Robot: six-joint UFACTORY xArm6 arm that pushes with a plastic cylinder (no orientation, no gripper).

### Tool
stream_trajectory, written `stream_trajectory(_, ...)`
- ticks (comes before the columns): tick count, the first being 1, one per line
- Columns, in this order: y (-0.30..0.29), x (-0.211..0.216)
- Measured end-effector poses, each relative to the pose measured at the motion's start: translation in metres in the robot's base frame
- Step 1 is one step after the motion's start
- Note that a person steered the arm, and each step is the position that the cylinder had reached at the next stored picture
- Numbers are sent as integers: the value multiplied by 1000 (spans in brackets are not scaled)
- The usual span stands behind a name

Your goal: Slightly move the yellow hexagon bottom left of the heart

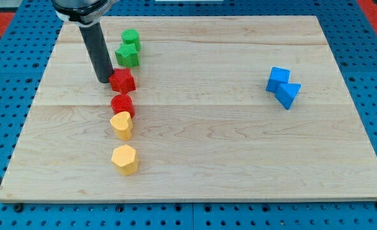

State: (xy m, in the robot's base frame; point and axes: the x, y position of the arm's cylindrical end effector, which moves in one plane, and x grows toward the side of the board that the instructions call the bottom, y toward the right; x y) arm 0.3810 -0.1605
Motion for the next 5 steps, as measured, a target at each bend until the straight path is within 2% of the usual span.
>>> stream_trajectory(1,-31,38)
stream_trajectory(2,-32,158)
stream_trajectory(3,-21,238)
stream_trajectory(5,43,221)
